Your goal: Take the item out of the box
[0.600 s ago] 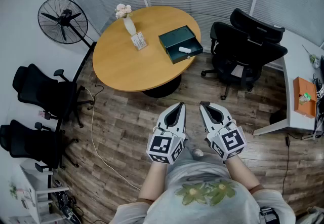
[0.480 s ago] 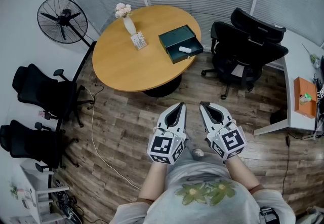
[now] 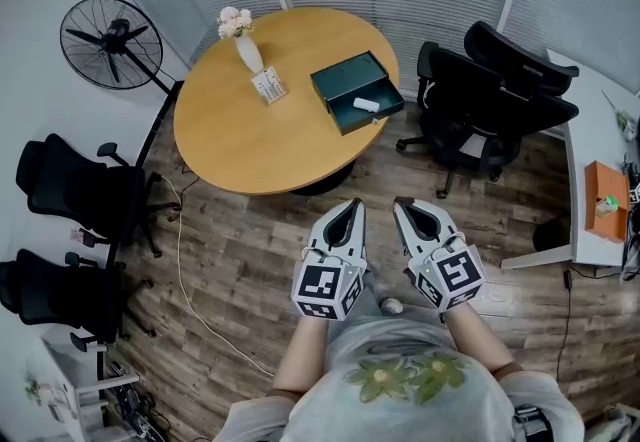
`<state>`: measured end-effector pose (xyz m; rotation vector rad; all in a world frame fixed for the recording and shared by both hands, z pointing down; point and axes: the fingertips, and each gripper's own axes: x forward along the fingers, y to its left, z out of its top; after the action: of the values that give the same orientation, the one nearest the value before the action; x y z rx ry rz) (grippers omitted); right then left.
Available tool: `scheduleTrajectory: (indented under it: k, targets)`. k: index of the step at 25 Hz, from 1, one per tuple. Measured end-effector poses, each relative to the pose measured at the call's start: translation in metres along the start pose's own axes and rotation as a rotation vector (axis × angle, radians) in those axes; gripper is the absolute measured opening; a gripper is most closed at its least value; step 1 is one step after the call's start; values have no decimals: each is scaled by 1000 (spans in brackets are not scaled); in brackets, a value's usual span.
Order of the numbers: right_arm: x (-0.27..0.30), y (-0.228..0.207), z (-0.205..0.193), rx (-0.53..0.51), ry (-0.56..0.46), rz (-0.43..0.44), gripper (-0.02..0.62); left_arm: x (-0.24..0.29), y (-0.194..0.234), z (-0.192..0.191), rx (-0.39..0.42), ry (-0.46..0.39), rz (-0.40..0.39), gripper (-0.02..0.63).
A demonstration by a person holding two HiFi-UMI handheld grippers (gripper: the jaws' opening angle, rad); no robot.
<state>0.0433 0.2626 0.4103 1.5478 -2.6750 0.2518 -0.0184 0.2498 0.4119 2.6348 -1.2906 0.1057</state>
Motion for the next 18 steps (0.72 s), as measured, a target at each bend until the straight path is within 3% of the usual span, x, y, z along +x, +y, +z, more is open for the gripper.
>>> scheduleTrajectory:
  k: [18]
  targets:
    - [193, -86, 30, 8, 14, -58, 6, 151, 140, 37, 26, 49, -90, 0]
